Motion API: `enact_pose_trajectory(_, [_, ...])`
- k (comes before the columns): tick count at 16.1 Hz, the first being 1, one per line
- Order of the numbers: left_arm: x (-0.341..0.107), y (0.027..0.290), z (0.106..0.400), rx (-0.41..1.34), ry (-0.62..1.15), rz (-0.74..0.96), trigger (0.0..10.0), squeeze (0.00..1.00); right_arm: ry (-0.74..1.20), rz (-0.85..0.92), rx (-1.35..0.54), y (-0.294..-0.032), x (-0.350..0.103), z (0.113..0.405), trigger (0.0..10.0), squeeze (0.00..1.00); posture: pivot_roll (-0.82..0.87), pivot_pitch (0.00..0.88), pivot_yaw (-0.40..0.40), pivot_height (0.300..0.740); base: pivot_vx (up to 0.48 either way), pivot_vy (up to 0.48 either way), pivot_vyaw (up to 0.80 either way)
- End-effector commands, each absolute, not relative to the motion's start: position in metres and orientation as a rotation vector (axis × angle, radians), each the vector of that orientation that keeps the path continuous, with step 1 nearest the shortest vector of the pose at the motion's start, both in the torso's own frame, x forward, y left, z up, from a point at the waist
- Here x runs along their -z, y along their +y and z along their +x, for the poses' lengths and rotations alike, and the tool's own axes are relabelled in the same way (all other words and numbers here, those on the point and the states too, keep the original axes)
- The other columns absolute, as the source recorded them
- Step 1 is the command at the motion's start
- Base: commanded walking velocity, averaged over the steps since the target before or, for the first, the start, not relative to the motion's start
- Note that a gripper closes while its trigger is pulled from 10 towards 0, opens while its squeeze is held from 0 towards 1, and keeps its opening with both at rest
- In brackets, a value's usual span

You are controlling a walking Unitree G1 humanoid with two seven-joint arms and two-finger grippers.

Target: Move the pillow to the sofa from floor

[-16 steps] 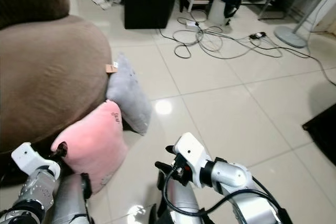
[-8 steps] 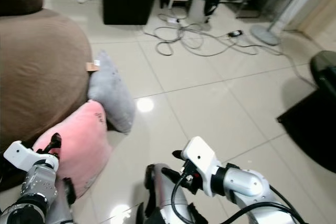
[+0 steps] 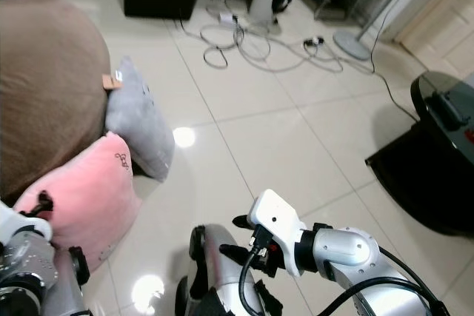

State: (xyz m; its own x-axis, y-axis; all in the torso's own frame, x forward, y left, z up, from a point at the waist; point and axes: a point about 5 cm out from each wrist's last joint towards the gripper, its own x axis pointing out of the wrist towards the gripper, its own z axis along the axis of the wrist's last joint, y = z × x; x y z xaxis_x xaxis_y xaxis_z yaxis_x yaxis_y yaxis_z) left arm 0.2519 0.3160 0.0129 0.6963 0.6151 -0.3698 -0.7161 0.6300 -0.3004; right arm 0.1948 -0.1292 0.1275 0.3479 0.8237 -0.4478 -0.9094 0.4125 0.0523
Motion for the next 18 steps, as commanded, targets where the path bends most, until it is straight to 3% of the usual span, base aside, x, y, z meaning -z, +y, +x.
enact_pose_trajectory(1, [-0.002, 0.307, 0.247, -0.782, 0.297, -0.474, 10.0, 0.0, 0.462, -0.218, -1.131, -0.133, -0.13, 0.193, 10.0, 0.0, -0.34, 0.216, -0.36, 0.57, 0.0, 0.0, 0.0])
enact_pose_trajectory(5, [-0.002, 0.291, 0.258, -0.726, 0.313, -0.485, 10.0, 0.0, 0.521, -0.232, -1.154, -0.139, -0.126, 0.189, 10.0, 0.0, -0.34, 0.208, -0.361, 0.57, 0.0, 0.0, 0.0])
enact_pose_trajectory(6, [-0.003, 0.286, 0.262, -0.709, 0.303, -0.504, 9.2, 0.0, 0.535, -0.224, -1.16, -0.14, -0.123, 0.187, 10.0, 0.0, -0.34, 0.205, -0.36, 0.57, 0.0, 0.0, 0.0])
enact_pose_trajectory(7, [-0.003, 0.283, 0.264, -0.696, 0.296, -0.513, 3.5, 0.0, 0.543, -0.222, -1.161, -0.141, -0.12, 0.187, 10.0, 0.0, -0.34, 0.205, -0.36, 0.57, 0.0, 0.0, 0.0])
enact_pose_trajectory(8, [-0.004, 0.281, 0.266, -0.69, 0.296, -0.514, 0.0, 0.0, 0.55, -0.222, -1.161, -0.142, -0.118, 0.186, 10.0, 0.0, -0.34, 0.202, -0.36, 0.57, 0.0, 0.0, 0.0])
enact_pose_trajectory(18, [-0.004, 0.282, 0.264, -0.656, 0.272, -0.516, 0.0, 0.0, 0.537, -0.249, -1.181, -0.141, -0.123, 0.182, 10.0, 0.0, -0.33, 0.198, -0.359, 0.57, 0.0, 0.0, 0.0])
